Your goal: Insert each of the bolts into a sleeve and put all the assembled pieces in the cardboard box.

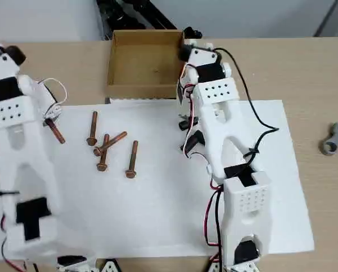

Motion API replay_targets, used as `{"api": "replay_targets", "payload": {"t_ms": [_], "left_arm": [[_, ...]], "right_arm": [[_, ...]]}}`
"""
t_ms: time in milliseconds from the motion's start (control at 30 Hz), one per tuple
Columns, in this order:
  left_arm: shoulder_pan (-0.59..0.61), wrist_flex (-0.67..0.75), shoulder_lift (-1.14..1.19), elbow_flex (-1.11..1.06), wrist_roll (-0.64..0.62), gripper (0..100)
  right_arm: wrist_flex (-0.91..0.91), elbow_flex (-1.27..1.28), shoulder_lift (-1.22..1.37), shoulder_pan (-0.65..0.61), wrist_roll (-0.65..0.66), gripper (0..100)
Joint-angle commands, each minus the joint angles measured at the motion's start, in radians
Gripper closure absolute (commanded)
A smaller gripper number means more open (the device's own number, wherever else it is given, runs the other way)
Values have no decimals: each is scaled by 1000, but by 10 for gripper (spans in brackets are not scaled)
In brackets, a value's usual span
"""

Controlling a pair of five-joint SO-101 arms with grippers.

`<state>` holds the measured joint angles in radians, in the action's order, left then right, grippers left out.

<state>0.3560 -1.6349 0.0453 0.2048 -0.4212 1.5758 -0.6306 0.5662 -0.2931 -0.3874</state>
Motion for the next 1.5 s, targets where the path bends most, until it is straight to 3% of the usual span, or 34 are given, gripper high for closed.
{"api": "replay_targets", "payload": {"t_ms": [0, 200, 700, 1133, 1233, 1467], "left_arm": [[-6, 6, -160, -87, 57, 995], [-6, 63, -324, -274, 78, 995], [-6, 129, -471, -463, 97, 995], [-6, 130, -465, -463, 132, 995], [-6, 130, -465, -463, 130, 995], [-6, 130, -465, -463, 130, 995]], "right_arm": [[-58, -41, 30, 24, -130, 994], [-64, -43, 160, -13, -341, 994], [105, -40, 165, -64, -420, 994], [101, -23, -203, -70, -425, 994], [97, -23, -199, -68, -506, 993], [90, -25, -31, -71, -674, 837]]}}
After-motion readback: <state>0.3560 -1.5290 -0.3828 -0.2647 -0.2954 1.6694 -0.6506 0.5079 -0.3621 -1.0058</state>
